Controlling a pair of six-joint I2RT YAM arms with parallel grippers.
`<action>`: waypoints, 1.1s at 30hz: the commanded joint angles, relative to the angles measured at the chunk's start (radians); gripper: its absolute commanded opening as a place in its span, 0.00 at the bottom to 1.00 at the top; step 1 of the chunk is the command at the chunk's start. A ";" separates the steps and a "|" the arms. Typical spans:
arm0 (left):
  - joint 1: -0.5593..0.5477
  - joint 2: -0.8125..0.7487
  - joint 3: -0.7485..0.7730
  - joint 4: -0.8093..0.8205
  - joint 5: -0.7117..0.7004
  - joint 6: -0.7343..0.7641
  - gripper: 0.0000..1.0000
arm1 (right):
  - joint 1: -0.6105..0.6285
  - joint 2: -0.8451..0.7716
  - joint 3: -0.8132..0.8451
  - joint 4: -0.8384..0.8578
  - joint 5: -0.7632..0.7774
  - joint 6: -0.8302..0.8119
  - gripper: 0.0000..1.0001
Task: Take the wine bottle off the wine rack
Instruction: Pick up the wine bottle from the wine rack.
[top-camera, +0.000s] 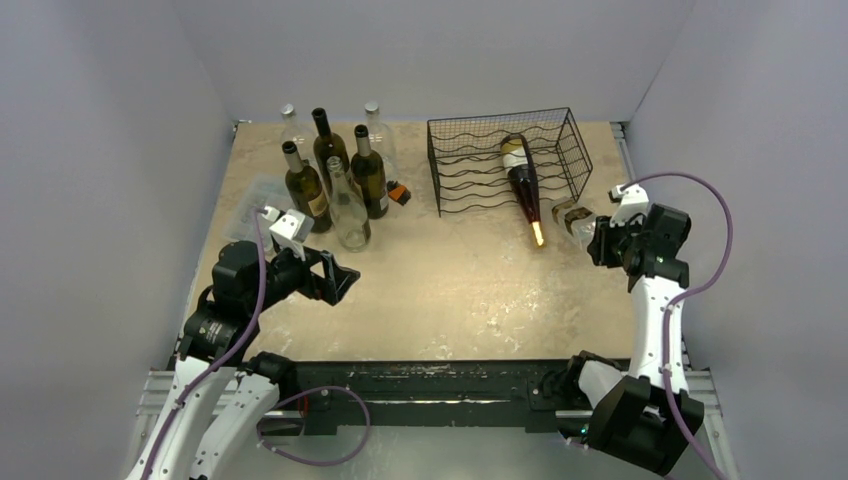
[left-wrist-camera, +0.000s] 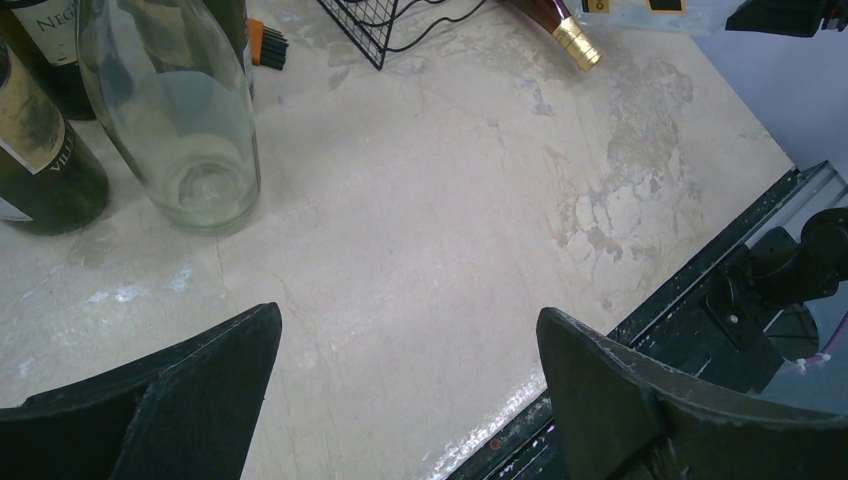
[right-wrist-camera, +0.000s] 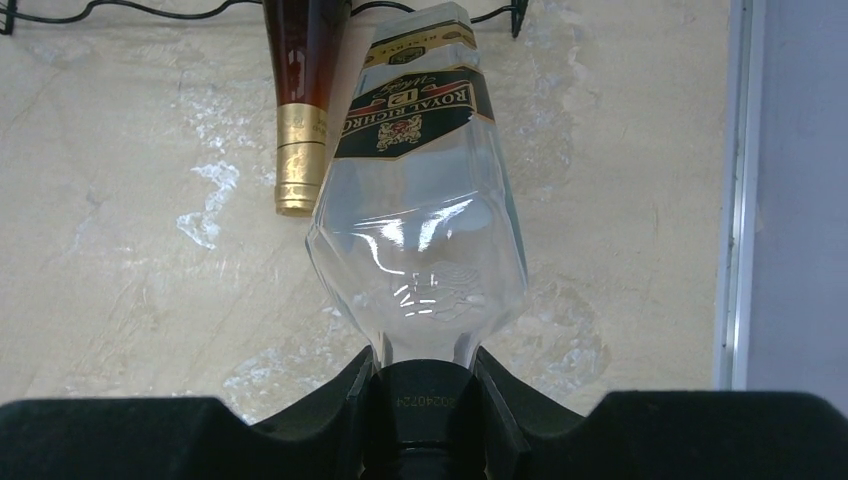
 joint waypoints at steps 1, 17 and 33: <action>0.005 -0.009 -0.004 0.011 0.003 0.014 1.00 | -0.004 -0.054 0.121 0.037 0.002 -0.090 0.00; 0.005 -0.010 -0.003 0.012 0.006 0.013 1.00 | -0.003 -0.054 0.274 -0.153 0.016 -0.305 0.00; 0.005 0.000 -0.003 0.011 0.008 0.015 1.00 | -0.004 -0.072 0.347 -0.335 0.055 -0.454 0.00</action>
